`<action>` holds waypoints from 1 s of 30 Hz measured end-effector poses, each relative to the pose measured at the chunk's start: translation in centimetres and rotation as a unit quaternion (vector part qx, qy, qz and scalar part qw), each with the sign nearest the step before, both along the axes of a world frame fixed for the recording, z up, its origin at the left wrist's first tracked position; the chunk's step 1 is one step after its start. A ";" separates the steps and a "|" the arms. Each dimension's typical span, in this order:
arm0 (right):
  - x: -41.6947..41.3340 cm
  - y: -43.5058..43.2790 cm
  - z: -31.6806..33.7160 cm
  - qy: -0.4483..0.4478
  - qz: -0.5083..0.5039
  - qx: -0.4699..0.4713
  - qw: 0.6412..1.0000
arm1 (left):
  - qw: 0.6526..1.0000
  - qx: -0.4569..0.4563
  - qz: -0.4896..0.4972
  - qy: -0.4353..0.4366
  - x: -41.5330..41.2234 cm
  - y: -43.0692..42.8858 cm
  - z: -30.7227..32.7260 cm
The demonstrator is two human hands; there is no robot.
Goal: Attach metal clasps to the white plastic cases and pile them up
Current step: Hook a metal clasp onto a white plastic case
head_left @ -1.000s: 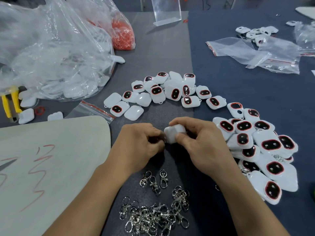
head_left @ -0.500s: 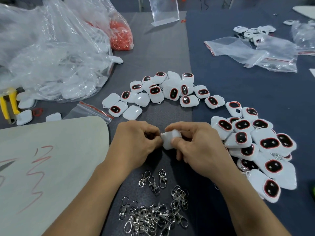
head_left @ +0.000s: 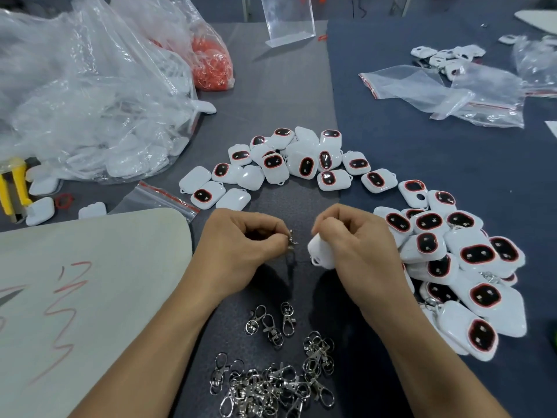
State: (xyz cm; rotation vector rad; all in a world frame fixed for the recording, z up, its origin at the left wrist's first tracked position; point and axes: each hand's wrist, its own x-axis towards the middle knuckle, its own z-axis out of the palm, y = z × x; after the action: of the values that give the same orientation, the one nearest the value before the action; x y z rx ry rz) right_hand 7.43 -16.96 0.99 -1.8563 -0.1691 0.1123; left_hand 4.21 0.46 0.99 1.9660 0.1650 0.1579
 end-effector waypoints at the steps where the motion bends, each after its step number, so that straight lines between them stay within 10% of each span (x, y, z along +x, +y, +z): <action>1: -0.1 -0.1 0.1 0.002 0.016 -0.006 1.000 | 1.000 -0.025 -0.006 -0.001 0.0 0.0 0.1; 30: -0.9 0.4 -0.2 -0.028 0.044 0.054 0.997 | 0.994 -0.088 -0.048 -0.047 -0.3 -0.3 0.7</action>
State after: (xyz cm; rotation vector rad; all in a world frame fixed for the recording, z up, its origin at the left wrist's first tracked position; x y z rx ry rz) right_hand 6.52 -16.56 0.80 -1.7459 -0.2900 0.1092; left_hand 3.89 0.19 1.73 1.7822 0.0206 0.1674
